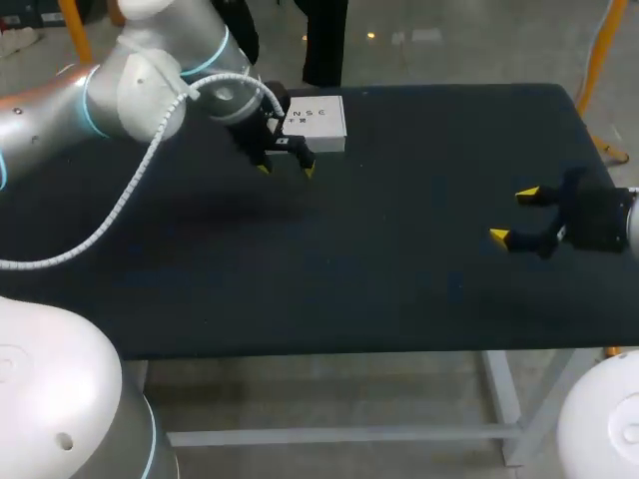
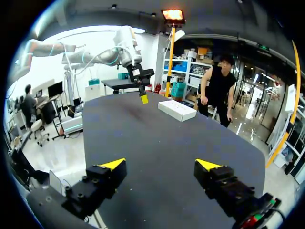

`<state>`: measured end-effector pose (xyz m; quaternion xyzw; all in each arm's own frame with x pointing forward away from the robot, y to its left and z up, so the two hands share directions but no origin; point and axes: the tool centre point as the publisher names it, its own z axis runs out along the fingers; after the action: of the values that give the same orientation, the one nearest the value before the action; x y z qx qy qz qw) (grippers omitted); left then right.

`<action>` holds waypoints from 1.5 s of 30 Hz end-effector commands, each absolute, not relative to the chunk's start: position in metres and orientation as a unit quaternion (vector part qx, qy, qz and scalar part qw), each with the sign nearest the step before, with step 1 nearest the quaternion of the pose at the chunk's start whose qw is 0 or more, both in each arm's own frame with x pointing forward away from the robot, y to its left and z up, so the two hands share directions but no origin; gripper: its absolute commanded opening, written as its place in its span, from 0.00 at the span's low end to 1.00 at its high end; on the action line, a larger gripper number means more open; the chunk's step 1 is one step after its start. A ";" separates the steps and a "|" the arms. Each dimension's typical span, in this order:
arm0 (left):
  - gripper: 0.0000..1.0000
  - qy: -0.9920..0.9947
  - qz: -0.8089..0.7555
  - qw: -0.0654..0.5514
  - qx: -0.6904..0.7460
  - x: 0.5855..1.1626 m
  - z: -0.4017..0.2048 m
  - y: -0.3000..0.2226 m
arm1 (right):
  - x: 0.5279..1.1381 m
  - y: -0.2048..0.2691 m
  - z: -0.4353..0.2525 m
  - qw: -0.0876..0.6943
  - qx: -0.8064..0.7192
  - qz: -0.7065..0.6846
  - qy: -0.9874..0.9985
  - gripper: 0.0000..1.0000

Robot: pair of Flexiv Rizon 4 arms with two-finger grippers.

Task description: Assemble the packaging by folding the flat box into shape, placing the metal phone stand inside, and closing the box properly

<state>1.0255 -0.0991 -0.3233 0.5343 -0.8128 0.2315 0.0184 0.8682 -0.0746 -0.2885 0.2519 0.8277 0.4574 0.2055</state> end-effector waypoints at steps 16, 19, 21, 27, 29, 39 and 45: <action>1.00 -0.718 0.476 -0.084 0.501 0.924 -0.322 -0.034 | 0.867 -0.076 -0.289 0.206 0.250 0.460 0.826 1.00; 1.00 -0.716 0.483 -0.088 0.496 0.920 -0.320 -0.034 | 0.867 -0.076 -0.289 0.206 0.250 0.460 0.826 1.00; 1.00 -0.717 0.489 -0.091 0.489 0.917 -0.317 -0.033 | 0.867 -0.076 -0.289 0.206 0.250 0.460 0.826 1.00; 1.00 -0.724 0.492 -0.086 0.475 0.914 -0.308 -0.030 | 0.867 -0.076 -0.289 0.206 0.250 0.460 0.826 1.00; 1.00 -0.724 0.493 -0.087 0.475 0.913 -0.307 -0.031 | 0.867 -0.076 -0.289 0.206 0.250 0.460 0.826 1.00; 1.00 -0.727 0.494 -0.097 0.467 0.911 -0.301 -0.026 | 0.867 -0.076 -0.289 0.206 0.250 0.460 0.826 1.00; 1.00 -0.740 0.484 -0.097 0.457 0.912 -0.297 -0.026 | 0.867 -0.076 -0.289 0.206 0.250 0.460 0.826 1.00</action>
<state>0.9105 -0.0255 -0.3011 0.4538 -0.7347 0.4942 -0.1007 0.8683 -0.0747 -0.2885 0.2519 0.8276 0.4576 0.2055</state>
